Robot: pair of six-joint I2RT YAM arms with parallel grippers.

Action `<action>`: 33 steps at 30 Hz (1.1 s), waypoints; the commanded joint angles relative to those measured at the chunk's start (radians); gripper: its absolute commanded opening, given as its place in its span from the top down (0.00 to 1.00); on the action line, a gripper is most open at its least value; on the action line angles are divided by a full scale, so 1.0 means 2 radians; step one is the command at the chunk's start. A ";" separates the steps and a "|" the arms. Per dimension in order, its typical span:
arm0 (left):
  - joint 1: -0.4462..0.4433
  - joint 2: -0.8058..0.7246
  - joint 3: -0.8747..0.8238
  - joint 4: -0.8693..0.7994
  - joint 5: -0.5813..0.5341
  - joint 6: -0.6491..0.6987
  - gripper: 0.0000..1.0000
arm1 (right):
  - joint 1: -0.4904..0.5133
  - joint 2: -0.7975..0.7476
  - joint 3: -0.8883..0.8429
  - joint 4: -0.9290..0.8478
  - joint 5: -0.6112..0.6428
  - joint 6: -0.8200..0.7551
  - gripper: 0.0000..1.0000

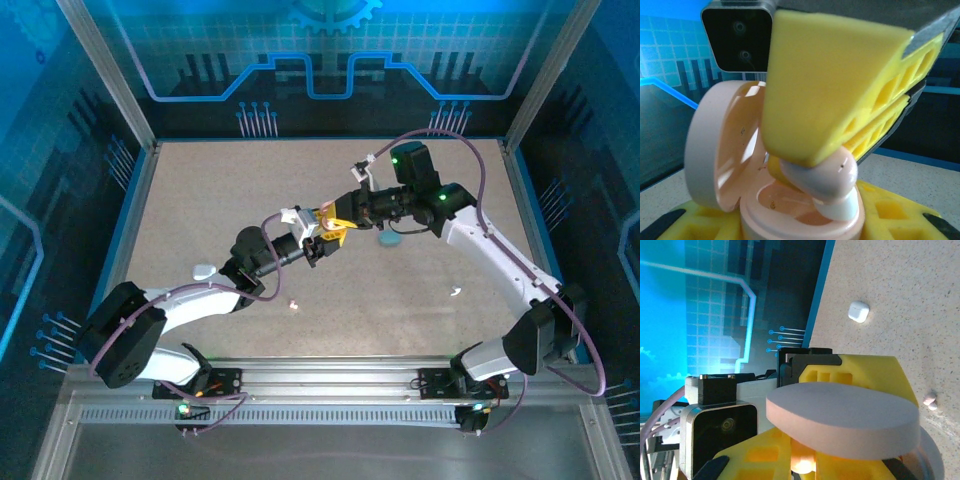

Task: Insert the wireless bluetooth earbuds into the charging case

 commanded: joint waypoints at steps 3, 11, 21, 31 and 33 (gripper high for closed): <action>-0.007 0.002 0.019 0.033 0.004 -0.007 0.64 | 0.014 -0.019 -0.008 -0.002 0.042 -0.034 0.85; -0.008 0.004 0.021 0.040 0.019 -0.017 0.64 | 0.024 -0.033 -0.011 0.009 0.088 -0.057 0.85; -0.009 0.001 0.020 0.055 0.009 -0.027 0.64 | 0.040 -0.022 0.010 -0.044 0.105 -0.093 0.81; -0.008 -0.002 0.019 0.057 0.006 -0.026 0.64 | 0.045 -0.015 0.028 -0.081 0.131 -0.102 0.74; -0.009 -0.002 0.019 0.057 0.006 -0.026 0.64 | 0.045 -0.014 0.031 -0.087 0.137 -0.103 0.73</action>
